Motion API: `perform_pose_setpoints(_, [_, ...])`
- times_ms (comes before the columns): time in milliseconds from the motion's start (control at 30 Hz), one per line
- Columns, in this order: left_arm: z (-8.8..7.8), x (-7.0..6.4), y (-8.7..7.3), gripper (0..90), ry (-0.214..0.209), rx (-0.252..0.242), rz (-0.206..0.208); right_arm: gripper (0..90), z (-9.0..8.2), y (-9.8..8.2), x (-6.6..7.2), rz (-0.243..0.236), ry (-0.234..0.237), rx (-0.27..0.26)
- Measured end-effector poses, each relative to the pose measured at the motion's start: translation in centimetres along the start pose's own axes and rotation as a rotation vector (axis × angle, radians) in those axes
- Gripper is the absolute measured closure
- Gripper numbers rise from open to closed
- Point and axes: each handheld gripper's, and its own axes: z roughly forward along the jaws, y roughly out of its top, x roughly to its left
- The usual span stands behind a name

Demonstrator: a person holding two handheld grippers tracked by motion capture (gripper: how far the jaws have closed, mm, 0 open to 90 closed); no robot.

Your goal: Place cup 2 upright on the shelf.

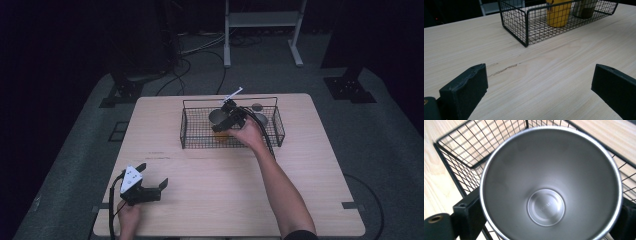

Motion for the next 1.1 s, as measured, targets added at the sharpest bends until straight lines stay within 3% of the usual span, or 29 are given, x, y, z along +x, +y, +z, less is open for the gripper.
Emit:
perform_pose_setpoints(233, [0.0, 0.0, 0.0, 0.0, -0.001, -0.002, 0.001, 1.0, -0.5, 0.2, 0.2, -0.004, -0.006, -0.026])
perform_pose_setpoints(533, [0.0, -0.1, 0.0, 0.0, -0.004, 0.000, 0.007, 0.9, -1.7, 0.5, 0.3, 0.021, 0.014, -0.093])
perform_pose_setpoints(1100, [0.0, -0.1, 0.0, 0.0, -0.003, 0.003, 0.009, 0.1, -4.0, 0.2, 0.0, 0.018, 0.007, -0.149])
